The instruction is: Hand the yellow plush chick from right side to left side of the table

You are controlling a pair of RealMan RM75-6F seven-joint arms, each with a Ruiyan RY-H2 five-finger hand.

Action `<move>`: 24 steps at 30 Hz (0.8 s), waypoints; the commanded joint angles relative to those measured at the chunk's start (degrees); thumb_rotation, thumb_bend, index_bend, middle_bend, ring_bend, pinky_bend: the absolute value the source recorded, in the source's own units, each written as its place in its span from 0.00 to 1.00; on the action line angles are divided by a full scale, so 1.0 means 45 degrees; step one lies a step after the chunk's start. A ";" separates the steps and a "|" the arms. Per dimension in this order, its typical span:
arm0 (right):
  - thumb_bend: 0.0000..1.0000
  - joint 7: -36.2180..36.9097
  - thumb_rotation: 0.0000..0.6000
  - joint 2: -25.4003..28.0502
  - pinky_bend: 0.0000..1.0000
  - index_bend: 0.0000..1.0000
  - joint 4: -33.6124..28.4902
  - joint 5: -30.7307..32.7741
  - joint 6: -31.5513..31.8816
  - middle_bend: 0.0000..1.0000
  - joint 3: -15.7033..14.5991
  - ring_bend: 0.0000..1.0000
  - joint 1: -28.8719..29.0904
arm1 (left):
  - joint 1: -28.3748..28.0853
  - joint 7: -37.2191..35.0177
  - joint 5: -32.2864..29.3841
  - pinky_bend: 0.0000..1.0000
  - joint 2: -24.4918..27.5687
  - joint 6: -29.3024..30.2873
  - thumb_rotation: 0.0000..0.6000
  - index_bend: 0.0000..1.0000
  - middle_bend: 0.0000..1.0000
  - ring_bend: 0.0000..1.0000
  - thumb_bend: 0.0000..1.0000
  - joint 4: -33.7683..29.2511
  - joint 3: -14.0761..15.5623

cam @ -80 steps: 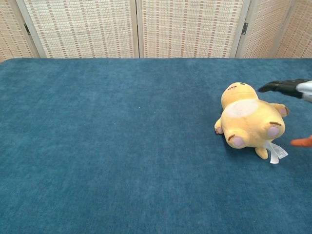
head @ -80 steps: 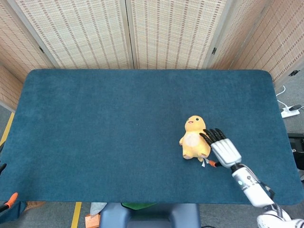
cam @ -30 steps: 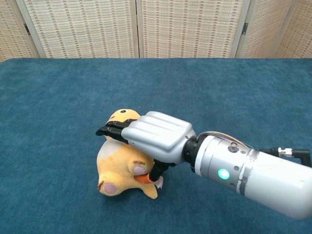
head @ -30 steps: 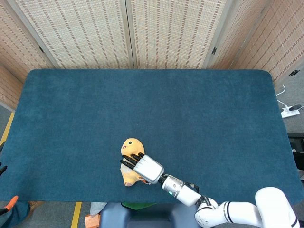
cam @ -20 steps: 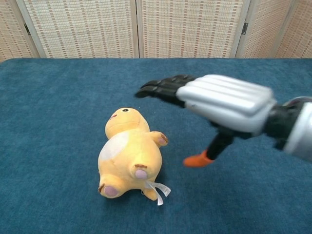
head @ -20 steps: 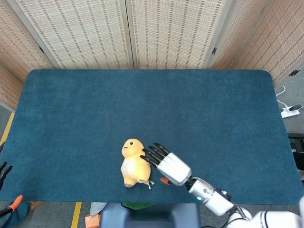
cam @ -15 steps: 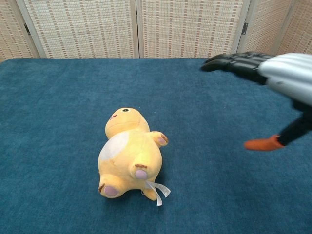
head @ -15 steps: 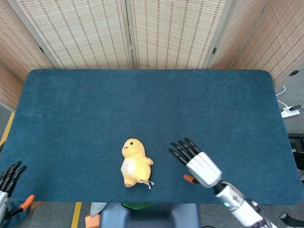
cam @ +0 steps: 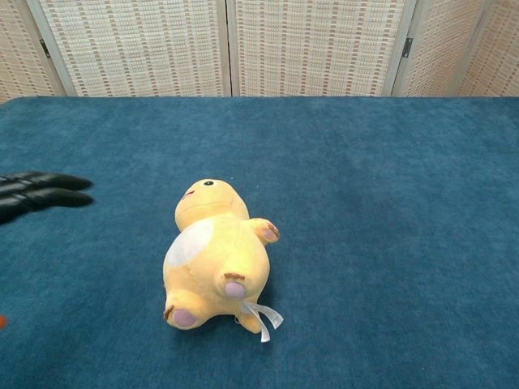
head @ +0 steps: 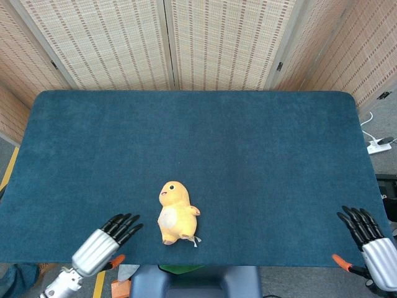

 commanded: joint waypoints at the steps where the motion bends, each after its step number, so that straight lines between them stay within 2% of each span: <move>1: 0.06 0.1335 1.00 0.0001 0.00 0.00 0.1027 0.0526 0.0050 0.00 0.0144 0.00 -0.0623 | -0.2018 0.2388 -0.2508 0.10 -0.2046 -0.3063 1.00 0.00 0.04 0.00 0.27 -0.1141 -0.1445; 5: 0.06 0.2119 1.00 -0.0145 0.00 0.00 0.1597 0.0479 -0.0637 0.00 0.0104 0.00 -0.0592 | -0.2936 0.3306 -0.4074 0.07 -0.3123 -0.4152 1.00 0.00 0.04 0.00 0.27 -0.0673 -0.2225; 8: 0.06 0.2560 1.00 -0.0131 0.00 0.00 0.1773 0.0330 -0.1103 0.00 0.0047 0.00 -0.0487 | -0.3474 0.3867 -0.4970 0.06 -0.3804 -0.4517 1.00 0.00 0.04 0.00 0.27 -0.0149 -0.2565; 17: 0.06 0.2706 1.00 -0.0118 0.00 0.00 0.1837 0.0349 -0.1581 0.00 0.0390 0.00 -0.0475 | -0.4698 0.3483 -0.6794 0.08 -0.4623 -0.5356 1.00 0.00 0.04 0.00 0.27 0.1125 -0.2602; 19: 0.06 0.2625 1.00 -0.0100 0.00 0.00 0.1796 0.0271 -0.1644 0.00 0.0393 0.00 -0.0480 | -0.4869 0.3398 -0.6955 0.15 -0.4763 -0.5334 1.00 0.04 0.06 0.00 0.27 0.1389 -0.2562; 20: 0.06 0.2572 1.00 -0.0089 0.00 0.00 0.1758 0.0229 -0.1635 0.00 0.0415 0.00 -0.0496 | -0.4929 0.3323 -0.6934 0.24 -0.4870 -0.5188 1.00 0.09 0.10 0.03 0.28 0.1554 -0.2514; 21: 0.06 0.2535 1.00 -0.0079 0.00 0.00 0.1730 0.0213 -0.1630 0.00 0.0440 0.00 -0.0507 | -0.4945 0.3233 -0.6843 0.35 -0.4948 -0.5009 1.00 0.15 0.18 0.09 0.30 0.1671 -0.2469; 24: 0.06 0.2435 1.00 -0.0046 0.00 0.00 0.1637 0.0206 -0.1690 0.00 0.0520 0.00 -0.0535 | -0.4820 0.2857 -0.6242 0.65 -0.5159 -0.4085 1.00 0.41 0.46 0.36 0.45 0.1986 -0.2213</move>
